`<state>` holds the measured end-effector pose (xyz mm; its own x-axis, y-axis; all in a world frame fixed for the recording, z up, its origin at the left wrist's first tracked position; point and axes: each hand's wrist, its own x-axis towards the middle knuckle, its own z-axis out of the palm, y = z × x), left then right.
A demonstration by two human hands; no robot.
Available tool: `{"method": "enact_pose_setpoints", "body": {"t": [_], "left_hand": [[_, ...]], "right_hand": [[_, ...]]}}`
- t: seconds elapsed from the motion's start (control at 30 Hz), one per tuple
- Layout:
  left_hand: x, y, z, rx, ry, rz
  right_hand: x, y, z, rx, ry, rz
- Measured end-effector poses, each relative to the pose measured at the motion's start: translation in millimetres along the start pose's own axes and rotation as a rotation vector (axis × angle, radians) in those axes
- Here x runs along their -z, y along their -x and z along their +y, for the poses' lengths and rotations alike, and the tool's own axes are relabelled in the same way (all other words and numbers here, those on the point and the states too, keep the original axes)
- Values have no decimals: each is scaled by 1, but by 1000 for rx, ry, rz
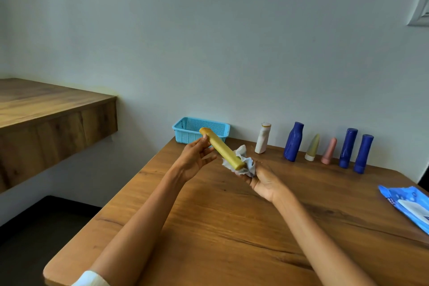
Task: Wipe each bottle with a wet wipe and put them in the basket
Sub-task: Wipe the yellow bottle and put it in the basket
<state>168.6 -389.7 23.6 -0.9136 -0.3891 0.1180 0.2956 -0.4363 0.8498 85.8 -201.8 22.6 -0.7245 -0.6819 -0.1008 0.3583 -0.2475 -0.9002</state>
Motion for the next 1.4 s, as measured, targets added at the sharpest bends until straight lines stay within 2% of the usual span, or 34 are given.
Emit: {"method": "enact_pose_setpoints", "body": {"t": [0.17, 0.3, 0.37, 0.5, 0.73, 0.87, 1.0, 1.1, 1.27, 1.4], "left_hand": [[-3, 2, 0, -77, 51, -116], [-3, 0, -3, -116, 118, -23], [-1, 0, -5, -121, 127, 5], [0, 0, -6, -121, 112, -17], [0, -1, -8, -114, 111, -47], [-1, -2, -7, -126, 127, -66], [0, -2, -8, -130, 132, -68], [-3, -1, -8, -131, 127, -63], [-3, 1, -8, -120, 130, -75], [-4, 4, -8, -73, 144, -122]], "right_hand": [[-9, 0, -2, 40, 273, -41], [-17, -9, -15, 282, 546, 191], [-19, -13, -23, 363, 545, 224], [-24, -16, -33, 312, 549, 61], [-21, -16, -35, 336, 585, 53], [-20, -14, -38, 425, 859, 65], [-20, -11, -41, 584, 968, 76], [-22, -11, -39, 606, 1004, 119], [-29, -9, -34, 572, 918, -9], [-41, -12, -30, 773, 930, 100]]}}
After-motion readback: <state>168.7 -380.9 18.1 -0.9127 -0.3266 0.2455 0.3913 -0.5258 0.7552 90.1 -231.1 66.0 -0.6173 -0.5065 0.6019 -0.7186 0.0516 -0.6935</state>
